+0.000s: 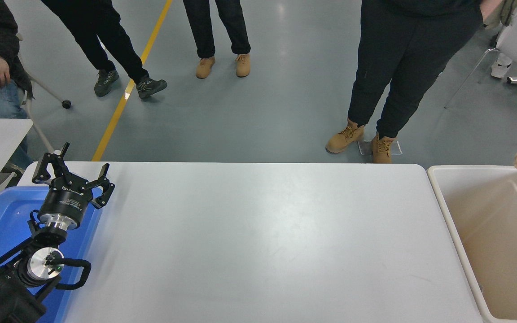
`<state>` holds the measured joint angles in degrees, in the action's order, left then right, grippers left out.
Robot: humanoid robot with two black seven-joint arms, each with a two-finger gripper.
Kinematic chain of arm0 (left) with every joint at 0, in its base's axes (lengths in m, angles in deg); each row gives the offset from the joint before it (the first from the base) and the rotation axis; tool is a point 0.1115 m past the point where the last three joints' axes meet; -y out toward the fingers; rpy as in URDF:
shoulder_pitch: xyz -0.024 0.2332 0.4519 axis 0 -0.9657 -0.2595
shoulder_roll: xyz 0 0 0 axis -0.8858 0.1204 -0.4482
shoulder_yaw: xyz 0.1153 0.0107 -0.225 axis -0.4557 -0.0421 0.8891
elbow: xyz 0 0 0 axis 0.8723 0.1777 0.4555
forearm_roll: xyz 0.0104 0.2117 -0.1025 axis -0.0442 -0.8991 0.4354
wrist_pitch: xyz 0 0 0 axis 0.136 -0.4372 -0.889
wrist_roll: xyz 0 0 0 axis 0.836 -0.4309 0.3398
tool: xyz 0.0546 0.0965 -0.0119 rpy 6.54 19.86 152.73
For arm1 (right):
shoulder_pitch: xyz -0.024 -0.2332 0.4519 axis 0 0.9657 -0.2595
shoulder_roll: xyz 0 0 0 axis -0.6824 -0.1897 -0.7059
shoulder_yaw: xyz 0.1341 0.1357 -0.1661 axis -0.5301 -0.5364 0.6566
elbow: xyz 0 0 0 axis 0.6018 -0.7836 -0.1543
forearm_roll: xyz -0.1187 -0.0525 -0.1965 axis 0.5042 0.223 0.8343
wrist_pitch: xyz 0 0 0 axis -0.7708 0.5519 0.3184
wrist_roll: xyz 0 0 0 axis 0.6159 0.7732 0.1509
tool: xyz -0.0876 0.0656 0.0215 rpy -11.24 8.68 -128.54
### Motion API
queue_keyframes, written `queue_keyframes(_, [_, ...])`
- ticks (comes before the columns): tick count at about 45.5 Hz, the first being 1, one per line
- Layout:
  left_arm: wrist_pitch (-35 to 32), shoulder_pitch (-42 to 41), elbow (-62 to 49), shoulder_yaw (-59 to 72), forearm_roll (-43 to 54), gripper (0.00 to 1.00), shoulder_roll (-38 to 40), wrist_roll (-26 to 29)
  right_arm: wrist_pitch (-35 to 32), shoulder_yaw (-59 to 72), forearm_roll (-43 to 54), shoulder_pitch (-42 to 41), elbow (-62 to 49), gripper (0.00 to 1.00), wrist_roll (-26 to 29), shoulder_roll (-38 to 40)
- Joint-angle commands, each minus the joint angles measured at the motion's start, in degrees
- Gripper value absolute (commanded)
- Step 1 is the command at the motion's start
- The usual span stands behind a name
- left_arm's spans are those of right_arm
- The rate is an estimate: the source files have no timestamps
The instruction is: Clean the table surface
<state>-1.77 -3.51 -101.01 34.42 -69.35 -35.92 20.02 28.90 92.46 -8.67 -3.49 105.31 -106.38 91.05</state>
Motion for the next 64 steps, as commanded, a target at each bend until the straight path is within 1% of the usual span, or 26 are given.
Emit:
queue_keyframes(1, [0.0, 0.0, 0.0, 0.0, 0.0, 0.99, 0.0, 0.0, 2.7, 0.1, -3.9, 1.6, -3.6, 0.0, 3.8, -1.4])
queue_keyframes(10, [0.0, -0.1, 0.0, 0.0, 0.0, 0.99, 0.0, 0.0, 6.0, 0.1, -5.4, 2.3, -3.7, 0.0, 8.0, -2.5])
queue_keyframes(16, [0.0, -0.1, 0.0, 0.0, 0.0, 0.99, 0.0, 0.0, 7.9, 0.1, -7.0, 2.4, -4.9, 0.0, 12.8, -4.2])
queue_keyframes(20, [0.0, 0.0, 0.0, 0.0, 0.0, 0.99, 0.0, 0.0, 8.7, 0.1, -7.6, 2.7, -5.0, 0.0, 14.7, -5.0])
queue_keyframes(26, [0.0, 0.0, 0.0, 0.0, 0.0, 0.99, 0.0, 0.0, 9.9, 0.1, -7.7, 3.1, -5.1, 0.0, 15.3, -6.6])
queue_keyframes(38, [0.0, 0.0, 0.0, 0.0, 0.0, 0.99, 0.0, 0.0, 11.3, 0.4, -7.8, 4.9, -7.3, 0.0, 19.8, -9.2])
queue_keyframes(46, [0.0, 0.0, 0.0, 0.0, 0.1, 0.99, 0.0, 0.0, 11.3, 0.7, -7.7, 6.0, -7.8, 0.0, 21.5, -9.9])
queue_keyframes(53, [0.0, 0.0, 0.0, 0.0, 0.0, 0.99, 0.0, 0.0, 11.3, 0.7, -7.2, 6.8, -8.8, 0.0, 21.8, -12.3])
queue_keyframes(64, [0.0, 0.0, 0.0, 0.0, 0.0, 0.99, 0.0, 0.0, 11.3, 1.0, -6.1, 7.6, -13.2, 0.0, 21.8, -18.2])
